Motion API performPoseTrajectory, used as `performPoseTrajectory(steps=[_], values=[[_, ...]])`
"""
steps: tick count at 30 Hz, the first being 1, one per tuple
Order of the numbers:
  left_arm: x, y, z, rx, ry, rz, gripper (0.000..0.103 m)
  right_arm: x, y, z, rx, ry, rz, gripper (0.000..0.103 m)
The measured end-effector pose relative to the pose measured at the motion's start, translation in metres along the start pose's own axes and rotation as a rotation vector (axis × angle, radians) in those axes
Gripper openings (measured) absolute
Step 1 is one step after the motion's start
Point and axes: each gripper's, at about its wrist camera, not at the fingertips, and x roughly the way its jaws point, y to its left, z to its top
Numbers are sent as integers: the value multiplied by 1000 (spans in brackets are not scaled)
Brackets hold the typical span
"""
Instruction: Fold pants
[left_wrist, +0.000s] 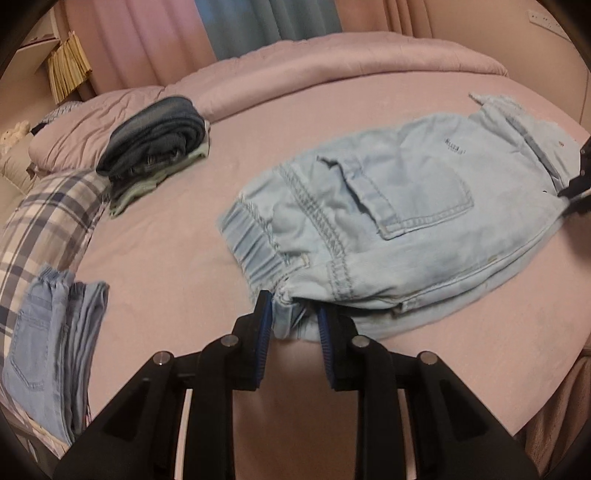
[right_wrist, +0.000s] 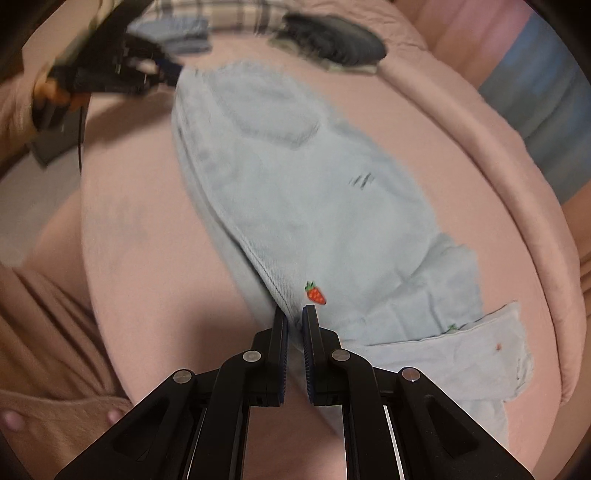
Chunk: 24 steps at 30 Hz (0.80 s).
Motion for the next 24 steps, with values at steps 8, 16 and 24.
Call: performPoseTrajectory(steps=[8, 16, 24], values=[[-35, 16, -5, -142, -15, 18, 52, -34, -56, -10, 274, -157, 185, 44], [-16, -75, 58, -129, -107, -269, 54, 13, -82, -24, 486, -66, 90, 44], [28, -122, 60, -30, 72, -276, 63, -11, -125, -47, 652, -149, 212, 44]])
